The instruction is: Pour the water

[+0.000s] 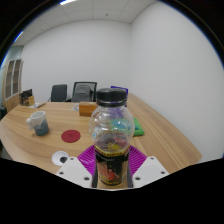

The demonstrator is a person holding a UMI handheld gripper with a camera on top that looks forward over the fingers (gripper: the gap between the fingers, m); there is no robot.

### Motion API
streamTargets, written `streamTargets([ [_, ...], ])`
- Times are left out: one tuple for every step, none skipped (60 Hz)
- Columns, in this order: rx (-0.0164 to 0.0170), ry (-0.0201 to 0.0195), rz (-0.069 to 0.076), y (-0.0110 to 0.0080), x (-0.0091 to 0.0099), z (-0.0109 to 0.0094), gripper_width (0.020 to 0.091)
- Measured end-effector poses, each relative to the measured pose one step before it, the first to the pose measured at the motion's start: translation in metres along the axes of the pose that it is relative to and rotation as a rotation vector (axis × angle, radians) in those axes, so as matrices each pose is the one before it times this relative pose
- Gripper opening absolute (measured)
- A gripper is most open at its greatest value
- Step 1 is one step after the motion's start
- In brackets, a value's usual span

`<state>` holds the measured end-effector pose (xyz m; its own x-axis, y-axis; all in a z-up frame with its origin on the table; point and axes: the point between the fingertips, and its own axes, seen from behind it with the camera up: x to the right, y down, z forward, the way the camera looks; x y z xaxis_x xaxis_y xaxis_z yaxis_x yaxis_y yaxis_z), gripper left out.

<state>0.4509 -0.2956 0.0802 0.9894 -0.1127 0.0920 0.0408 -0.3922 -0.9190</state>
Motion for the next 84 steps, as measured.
streamTargets([
  [-0.0013, 0.00668, -0.0076, -0.0018, -0.00065, 0.00036, 0.0397],
  [0.00049, 0.01046, -0.0088, -0.00375, -0.00061, 0.00255, 0.0397],
  [0.00129, 0.01265, -0.0084, -0.00273, 0.00065, 0.00045, 0.0396],
  [-0.00025, 0.01423, -0.0118, -0.00426, -0.00266, 0.00134, 0.0397],
  [0.00095, 0.01262, -0.0111, -0.00272, -0.00024, 0.00045, 0.0396],
  [0.00129, 0.01416, -0.0126, -0.00341, 0.00085, 0.00018, 0.0398],
  [0.00206, 0.01618, -0.0132, -0.00385, 0.00111, 0.00029, 0.0396],
  [0.00303, 0.01696, -0.0143, -0.0049, 0.00113, 0.0002, 0.0396],
  [0.00325, 0.01748, -0.0161, -0.00509, 0.00098, 0.00017, 0.0396],
  [0.00336, 0.01703, -0.0181, -0.00594, 0.00088, -0.00013, 0.0398],
  [0.0007, 0.01403, -0.0209, -0.0085, 0.00217, 0.00185, 0.0398],
  [0.00615, 0.0175, -0.0231, -0.00693, 0.0008, -0.00017, 0.0398],
  [0.00349, 0.02119, -0.0294, -0.01119, -0.00424, -0.00046, 0.0398],
  [0.00778, 0.01812, -0.0313, -0.00706, 0.00085, 0.00016, 0.0397],
  [0.00785, 0.01863, -0.0351, -0.008, 0.00026, 0.00062, 0.0396],
  [0.00746, 0.01895, -0.0382, -0.00873, 0.00023, 0.00026, 0.0397],
  [0.00672, 0.0198, -0.0399, -0.00841, 0.00054, 0.00021, 0.0397],
  [0.00595, 0.01913, -0.0402, -0.00874, 0.00041, 0.00059, 0.0397],
  [0.00484, 0.01821, -0.04, -0.00867, 0.00065, -0.00015, 0.0397],
  [0.00448, 0.01725, -0.0387, -0.00903, 0.00073, 0.00002, 0.0396],
  [0.00452, 0.01465, -0.0382, -0.00859, -0.00062, 0.00058, 0.0397],
  [0.00422, 0.01304, -0.0387, -0.00927, -0.00153, 0.00072, 0.0396],
  [0.00609, 0.00688, -0.0386, -0.00925, 0.00052, 0.00305, 0.0397],
  [0.00331, 0.01256, -0.0407, -0.01089, -0.00316, 0.00091, 0.0396],
  [-0.00106, 0.01596, -0.0398, -0.01211, -0.00656, 0.00025, 0.0395],
  [0.00215, 0.01224, -0.0417, -0.00904, -0.00336, 0.00068, 0.0397],
  [0.00111, 0.01259, -0.0433, -0.00951, -0.0024, 0.00081, 0.0398],
  [0.00175, 0.01302, -0.043, -0.00892, -0.00172, 0.00077, 0.0398],
  [0.00309, 0.0121, -0.0427, -0.00928, -0.00159, 0.00032, 0.0398],
  [0.00361, 0.01046, -0.0444, -0.00879, -0.00186, 0.00049, 0.0397],
  [0.00284, 0.00972, -0.0464, -0.0083, -0.00214, 0.0007, 0.0397],
  [0.00273, 0.01028, -0.0466, -0.00844, -0.0014, 0.00049, 0.0396],
  [0.00421, 0.01, -0.0464, -0.00841, -0.00116, -0.00029, 0.0396],
  [0.01262, 0.00661, -0.0452, -0.0061, -0.0029, 0.00337, 0.0396],
  [0.00894, 0.00521, -0.0519, -0.00614, 0.00049, -0.00051, 0.0397],
  [0.00331, 0.00962, -0.0482, -0.0088, -0.00168, -0.00311, 0.0395],
  [0.00738, 0.00983, -0.0494, -0.0081, -0.00197, 0.00032, 0.0394],
  [0.00916, 0.0111, -0.0499, -0.00816, -0.00182, 0.0007, 0.0395],
  [0.00975, 0.01047, -0.0512, -0.00798, -0.00218, 0.00068, 0.0395],
  [0.0079, 0.00938, -0.0529, -0.00727, -0.00215, 0.00074, 0.0395],
  [0.00739, 0.00958, -0.0521, -0.00693, -0.00192, 0.00086, 0.0395],
  [0.01173, 0.00991, -0.048, -0.00753, -0.00253, 0.00151, 0.0394],
  [0.00829, 0.01176, -0.0408, -0.00798, 0.00038, -0.00106, 0.0393],
  [0.01222, 0.00879, -0.0404, -0.00807, -0.00011, 0.00057, 0.0394],
  [0.01072, 0.00913, -0.0403, -0.00687, -0.0007, 0.00036, 0.0394],
  [0.00643, 0.0069, -0.0434, -0.00558, -0.00131, 0.00114, 0.0393],
  [0.00126, 0.00483, -0.0458, -0.00443, -0.00151, 0.00139, 0.0393],
  [-0.00046, 0.0033, -0.0437, -0.0039, -0.00167, 0.00155, 0.0394],
  [-0.00042, 0.002, -0.0394, -0.00322, -0.00146, 0.00164, 0.0393],
  [0.00006, 0.00073, -0.0346, -0.00385, -0.00247, 0.00255, 0.0394],
  [-0.00413, -0.00329, -0.0328, -0.00341, -0.00025, 0.00064, 0.0393],
  [-0.0035, -0.00266, -0.0278, -0.00311, -0.00088, 0.00085, 0.0392],
  [0.0007, -0.0027, -0.0244, -0.00305, -0.00111, 0.00097, 0.0392],
  [0.00443, -0.00281, -0.0203, -0.00365, -0.00104, 0.00126, 0.0394],
  [0.00597, -0.00192, -0.0176, -0.00372, -0.00077, 0.00112, 0.0396],
  [0.00796, -0.00115, -0.0166, -0.00378, -0.00048, 0.00074, 0.0393],
  [0.00956, 0.00057, -0.015, -0.00415, 0.00008, 0.00085, 0.0395],
  [0.01214, 0.0037, -0.0151, -0.00233, -0.00138, 0.00288, 0.0396],
  [0.00909, 0.00289, -0.0138, -0.00432, 0.00166, -0.00042, 0.0395],
  [0.00749, -0.00032, -0.0133, -0.00338, 0.00024, 0.0002, 0.0395],
  [0.00525, 0.00141, -0.0121, -0.00206, 0.00053, -0.00015, 0.0394],
  [0.00466, 0.00031, -0.0091, -0.00173, 0.0001, -0.00002, 0.0396],
  [0.00529, -0.00124, -0.0032, -0.00167, -0.00006, 0.00004, 0.0394],
  [0.00487, -0.0028, 0.0017, -0.00152, -0.00076, 0.00034, 0.0395],
  [0.00482, -0.004, 0.0051, -0.00139, -0.00083, 0.00066, 0.0395],
  [0.00097, -0.0068, 0.0104, -0.00021, -0.00174, 0.00007, 0.0395],
  [0.00079, -0.00758, 0.0122, 0.00006, -0.00135, 0.00011, 0.0394],
  [0.00032, -0.00677, 0.0142, 0.00048, -0.00094, 0.00008, 0.0395],
  [0.00146, -0.00575, 0.0179, 0.0006, -0.00072, -0.00008, 0.0396],
  [0.00308, -0.00556, 0.0205, 0.00013, -0.0002, -0.00039, 0.0396],
  [0.00516, -0.01039, 0.0255, 0.00032, -0.00042, -0.00026, 0.0395],
  [0.00386, -0.00841, 0.0306, 0.00041, -0.00123, -0.00016, 0.0394],
  [0.00449, -0.0082, 0.0335, 0.00091, -0.00023, -0.00054, 0.0395],
  [0.0024, -0.01012, 0.0362, 0.00161, -0.00006, -0.00062, 0.0394],
  [0.00058, -0.01124, 0.0409, 0.00221, 0.00006, -0.00072, 0.0395],
  [0.00171, -0.01097, 0.0464, 0.00193, 0.00036, -0.00076, 0.0395],
  [0.00405, -0.00993, 0.0502, 0.00162, 0.00133, -0.00109, 0.0397],
  [0.00381, -0.00944, 0.0536, 0.00178, 0.00163, -0.0008, 0.0395],
  [0.00057, -0.0061, 0.0553, 0.00283, 0.00182, -0.00049, 0.0397],
  [0.00103, -0.011, 0.0578, 0.00183, 0.0036, -0.00165, 0.0395],
  [-0.00002, -0.00772, 0.0629, 0.00252, 0.00294, -0.00113, 0.0397],
  [0.0017, -0.00808, 0.0629, 0.00189, 0.00304, -0.00092, 0.0397],
  [0.0033, -0.0108, 0.0631, 0.00122, 0.00275, -0.00094, 0.0397],
  [0.00273, -0.01312, 0.0641, 0.00111, 0.00281, -0.00122, 0.0397],
])
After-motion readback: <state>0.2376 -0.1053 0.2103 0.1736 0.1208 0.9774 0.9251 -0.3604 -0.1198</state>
